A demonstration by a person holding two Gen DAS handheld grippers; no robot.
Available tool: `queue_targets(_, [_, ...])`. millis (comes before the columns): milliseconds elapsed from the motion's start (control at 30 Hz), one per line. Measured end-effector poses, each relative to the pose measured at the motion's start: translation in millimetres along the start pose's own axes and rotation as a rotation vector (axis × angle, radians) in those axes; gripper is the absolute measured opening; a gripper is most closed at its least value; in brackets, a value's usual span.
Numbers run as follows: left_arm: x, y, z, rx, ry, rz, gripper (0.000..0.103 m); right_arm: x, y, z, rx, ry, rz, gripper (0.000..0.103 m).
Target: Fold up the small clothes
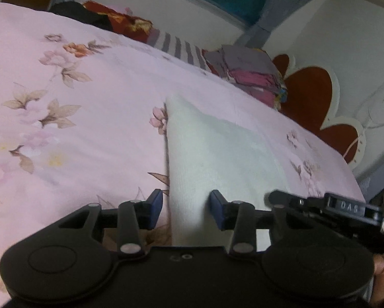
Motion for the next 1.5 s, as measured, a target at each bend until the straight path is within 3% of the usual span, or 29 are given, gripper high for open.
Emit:
queue_targets(67, [0, 4, 1, -0.001, 0.022, 0.014, 0.039, 2, 4, 1, -0.015, -0.005, -0.006, 0.045])
queue_targets(100, [2, 3, -1, -0.014, 0.03, 0.003, 0.037, 4, 5, 2, -0.036, -0.017, -0.009, 0.03])
queue_targets(200, [10, -5, -11, -0.06, 0.086, -0.045, 0.033, 4, 11, 7, -0.062, -0.061, 0.001, 0.028])
queue_targets(267, [13, 1, -16, -0.059, 0.125, -0.027, 0.033, 2, 8, 8, -0.069, -0.084, 0.002, 0.017])
queue_targets(367, [15, 6, -27, -0.058, 0.183, -0.017, 0.033, 3, 2, 13, -0.082, -0.11, -0.017, 0.014])
queue_targets(433, [16, 2, -39, -0.104, 0.196, -0.016, 0.033, 8, -12, 21, -0.093, -0.143, -0.063, 0.013])
queue_targets(500, [12, 1, -55, -0.139, 0.235, -0.001, 0.033, 12, -36, 25, -0.106, -0.158, -0.112, 0.013])
queue_targets(567, [1, 11, -67, -0.128, 0.281, 0.046, 0.033, 10, -53, 17, -0.13, -0.134, -0.128, 0.013])
queue_targets(667, [-11, 26, -70, -0.081, 0.313, 0.089, 0.033, -11, -42, -11, -0.173, -0.065, -0.042, 0.013])
queue_targets(900, [-13, 31, -65, -0.066, 0.335, 0.116, 0.035, -18, -43, -21, -0.142, -0.039, -0.046, 0.013])
queue_targets(967, [-4, 23, -67, -0.099, 0.324, 0.094, 0.035, -16, -46, -19, -0.145, -0.056, -0.046, 0.014])
queue_targets(1000, [5, 17, -71, -0.129, 0.32, 0.058, 0.038, -13, -52, -17, -0.17, -0.089, -0.043, 0.018])
queue_targets(1033, [15, 13, -73, -0.145, 0.317, 0.023, 0.039, -8, -59, -12, -0.217, -0.113, -0.057, 0.034])
queue_targets(1067, [23, 14, -75, -0.147, 0.316, 0.004, 0.039, 1, -69, -8, -0.271, -0.148, -0.102, 0.042])
queue_targets(1133, [38, 27, -79, -0.141, 0.311, 0.009, 0.039, 21, -80, 2, -0.286, -0.219, -0.154, 0.046])
queue_targets(1200, [49, 42, -85, -0.142, 0.321, 0.016, 0.039, 37, -69, 7, -0.301, -0.253, -0.134, 0.045])
queue_targets(1233, [52, 52, -87, -0.142, 0.329, 0.028, 0.039, 47, -60, 10, -0.3, -0.276, -0.132, 0.035])
queue_targets(1333, [55, 82, -84, -0.121, 0.348, 0.065, 0.037, 60, -21, 3, -0.294, -0.309, -0.065, 0.019])
queue_targets(1400, [49, 104, -78, -0.128, 0.322, 0.116, 0.036, 57, 4, -13, -0.321, -0.307, 0.017, 0.013])
queue_targets(1433, [47, 111, -75, -0.135, 0.31, 0.122, 0.036, 52, 17, -28, -0.385, -0.309, 0.076, 0.01])
queue_targets(1500, [46, 114, -72, -0.153, 0.289, 0.097, 0.036, 51, 17, -39, -0.381, -0.284, 0.049, 0.009])
Point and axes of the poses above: each gripper's, at about its wrist camera, not at the fingertips, and y roughly the way its jaws point, z to its left, x to its top, the point moved 8 cm from there along y, roughly the way its jaws point, and after that the axes turned 11 degrees about -y, right-handed, at the moved point
